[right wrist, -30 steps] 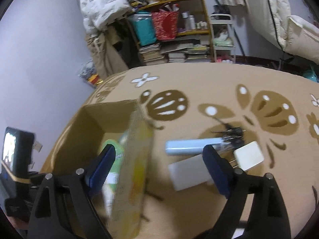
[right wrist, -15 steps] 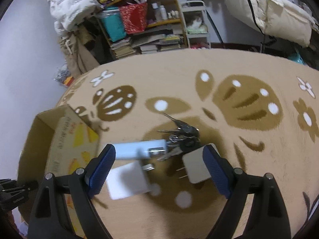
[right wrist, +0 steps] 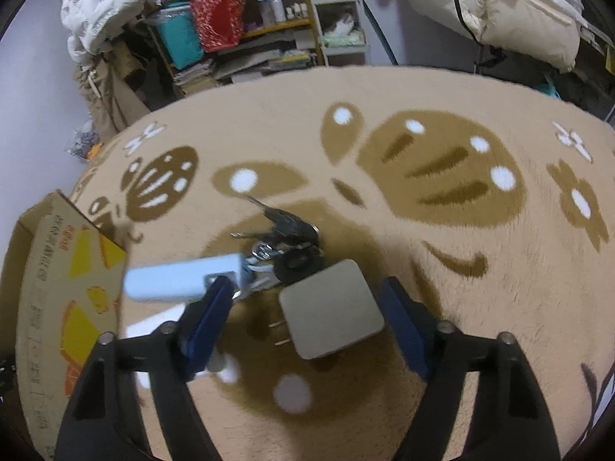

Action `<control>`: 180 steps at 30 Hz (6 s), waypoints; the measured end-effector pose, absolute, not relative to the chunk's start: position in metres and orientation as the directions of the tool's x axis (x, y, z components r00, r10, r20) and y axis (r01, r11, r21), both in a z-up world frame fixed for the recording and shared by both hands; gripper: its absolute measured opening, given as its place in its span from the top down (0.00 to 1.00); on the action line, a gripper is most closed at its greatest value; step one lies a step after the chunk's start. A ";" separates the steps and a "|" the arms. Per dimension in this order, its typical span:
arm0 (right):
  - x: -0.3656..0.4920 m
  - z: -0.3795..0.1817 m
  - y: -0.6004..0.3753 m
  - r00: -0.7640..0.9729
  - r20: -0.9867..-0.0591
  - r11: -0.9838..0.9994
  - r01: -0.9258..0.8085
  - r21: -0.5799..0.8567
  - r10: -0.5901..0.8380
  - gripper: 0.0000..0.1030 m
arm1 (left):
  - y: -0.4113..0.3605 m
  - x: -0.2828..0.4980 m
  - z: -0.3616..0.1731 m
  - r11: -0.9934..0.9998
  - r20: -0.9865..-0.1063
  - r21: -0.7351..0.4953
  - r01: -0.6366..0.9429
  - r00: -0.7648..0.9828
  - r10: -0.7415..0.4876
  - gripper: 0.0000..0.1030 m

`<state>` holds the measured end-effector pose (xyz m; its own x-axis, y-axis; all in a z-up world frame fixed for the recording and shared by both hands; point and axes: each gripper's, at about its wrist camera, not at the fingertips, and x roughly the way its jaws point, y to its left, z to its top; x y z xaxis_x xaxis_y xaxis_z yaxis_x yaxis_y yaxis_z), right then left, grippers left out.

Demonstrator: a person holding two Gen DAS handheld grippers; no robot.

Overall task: Organize rigid objects
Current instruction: 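Move the right tool back over the pile toward the white square adapter, then grasp the white square plug adapter with the right tool, then carry the adapter into the box onto the green card and release it, then move the right tool back and grasp the white rectangular charger, then carry the white charger into the box and open the right tool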

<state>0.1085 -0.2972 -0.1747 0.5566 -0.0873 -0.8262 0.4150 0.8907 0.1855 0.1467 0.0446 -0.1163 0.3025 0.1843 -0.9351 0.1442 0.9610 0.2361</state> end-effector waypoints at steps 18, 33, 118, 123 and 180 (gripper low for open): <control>0.093 -0.174 -0.321 0.572 -0.817 0.832 0.489 0.262 -0.079 0.87 | 0.045 0.147 -0.116 0.961 -0.935 0.236 0.144 0.302 0.184 0.80; 0.104 -0.180 -0.303 0.574 -0.818 0.874 0.413 0.255 -0.032 0.44 | 0.046 0.147 -0.116 0.963 -0.936 0.231 0.142 0.302 0.180 0.80; 0.096 -0.074 -0.173 0.780 -0.602 0.973 -0.035 0.230 0.170 0.14 | 0.046 0.145 -0.115 0.963 -0.937 0.229 0.144 0.301 0.178 0.79; 0.095 -0.088 -0.194 0.773 -0.620 0.968 0.025 0.248 0.139 0.14 | 0.046 0.145 -0.115 0.962 -0.936 0.231 0.144 0.301 0.180 0.79; 0.094 -0.118 -0.188 0.733 -0.663 0.963 0.039 0.266 0.153 0.34 | 0.047 0.145 -0.116 0.960 -0.934 0.240 0.148 0.304 0.187 0.78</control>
<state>0.0939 -0.1879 -0.1183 0.7328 0.1532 -0.6630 0.0392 0.9632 0.2660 0.1450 0.0469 -0.1155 0.3039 0.1865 -0.9343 0.1478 0.9595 0.2396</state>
